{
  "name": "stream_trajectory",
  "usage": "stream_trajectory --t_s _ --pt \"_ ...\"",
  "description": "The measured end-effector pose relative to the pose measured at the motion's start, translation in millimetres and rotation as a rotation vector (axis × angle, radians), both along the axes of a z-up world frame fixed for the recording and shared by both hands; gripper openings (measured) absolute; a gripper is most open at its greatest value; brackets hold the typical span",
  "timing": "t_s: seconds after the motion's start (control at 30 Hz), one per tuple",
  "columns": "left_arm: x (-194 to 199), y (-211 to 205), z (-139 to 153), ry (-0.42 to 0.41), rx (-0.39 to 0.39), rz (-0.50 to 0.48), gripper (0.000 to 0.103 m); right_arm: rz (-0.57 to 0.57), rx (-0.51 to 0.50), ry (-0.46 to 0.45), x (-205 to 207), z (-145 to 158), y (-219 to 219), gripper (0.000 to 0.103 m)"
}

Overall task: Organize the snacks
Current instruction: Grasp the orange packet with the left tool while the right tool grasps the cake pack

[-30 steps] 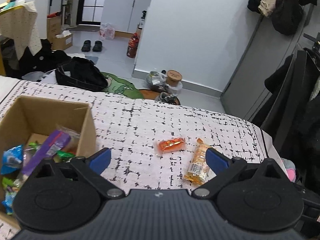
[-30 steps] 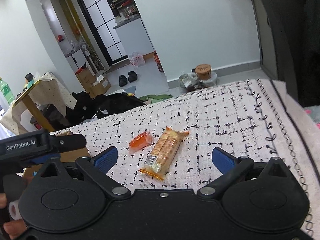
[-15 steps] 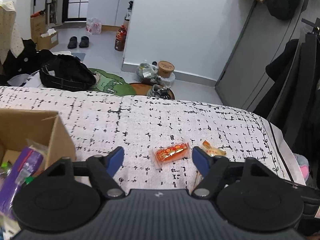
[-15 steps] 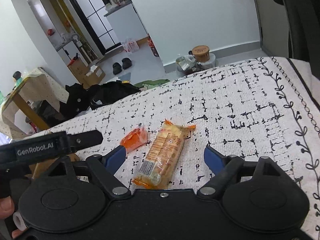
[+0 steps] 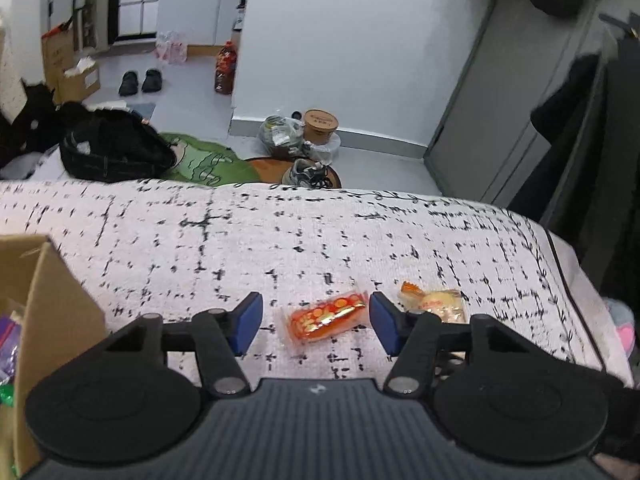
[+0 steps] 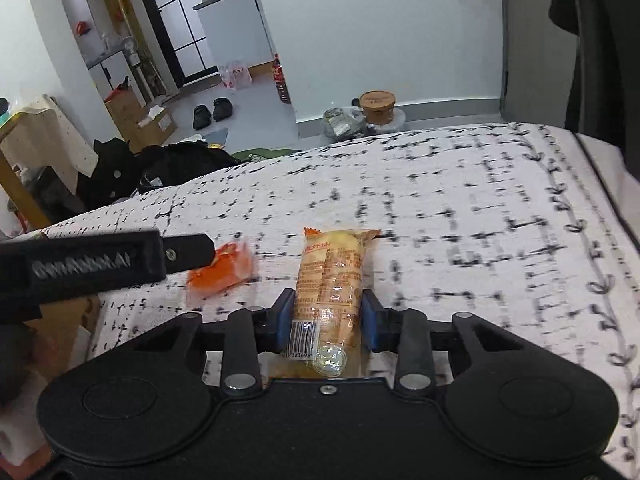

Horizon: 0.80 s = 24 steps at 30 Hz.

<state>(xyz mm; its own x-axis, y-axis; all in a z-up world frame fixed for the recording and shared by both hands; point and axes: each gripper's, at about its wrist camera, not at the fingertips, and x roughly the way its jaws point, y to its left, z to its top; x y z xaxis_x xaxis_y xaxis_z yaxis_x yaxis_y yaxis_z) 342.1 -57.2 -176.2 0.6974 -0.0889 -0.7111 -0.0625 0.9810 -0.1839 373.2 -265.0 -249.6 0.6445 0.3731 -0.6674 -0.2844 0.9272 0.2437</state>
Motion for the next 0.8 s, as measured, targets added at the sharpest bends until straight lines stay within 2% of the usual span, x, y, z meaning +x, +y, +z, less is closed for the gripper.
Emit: stream_trajectory --t_s 0.3,0.4,0.6,0.8 --pt "6.6 -16.0 -8.6 -0.009 0.088 -0.057 0.058 -0.028 0.008 -0.018 -6.9 5.4 -30.2 0.034" --pt "8.9 -14.5 -12.9 0.005 0.092 -0.062 0.058 -0.04 0.029 -0.01 -6.2 5.5 -39.9 0.034" --pt "15.2 -19.2 -19.4 0.011 0.174 -0.107 0.059 -0.06 0.05 0.004 -6.3 2.7 -54.4 0.034" --pt "25.9 -22.2 -24.6 0.019 0.182 -0.105 0.059 -0.06 0.066 0.008 -7.8 0.0 -57.8 0.034"
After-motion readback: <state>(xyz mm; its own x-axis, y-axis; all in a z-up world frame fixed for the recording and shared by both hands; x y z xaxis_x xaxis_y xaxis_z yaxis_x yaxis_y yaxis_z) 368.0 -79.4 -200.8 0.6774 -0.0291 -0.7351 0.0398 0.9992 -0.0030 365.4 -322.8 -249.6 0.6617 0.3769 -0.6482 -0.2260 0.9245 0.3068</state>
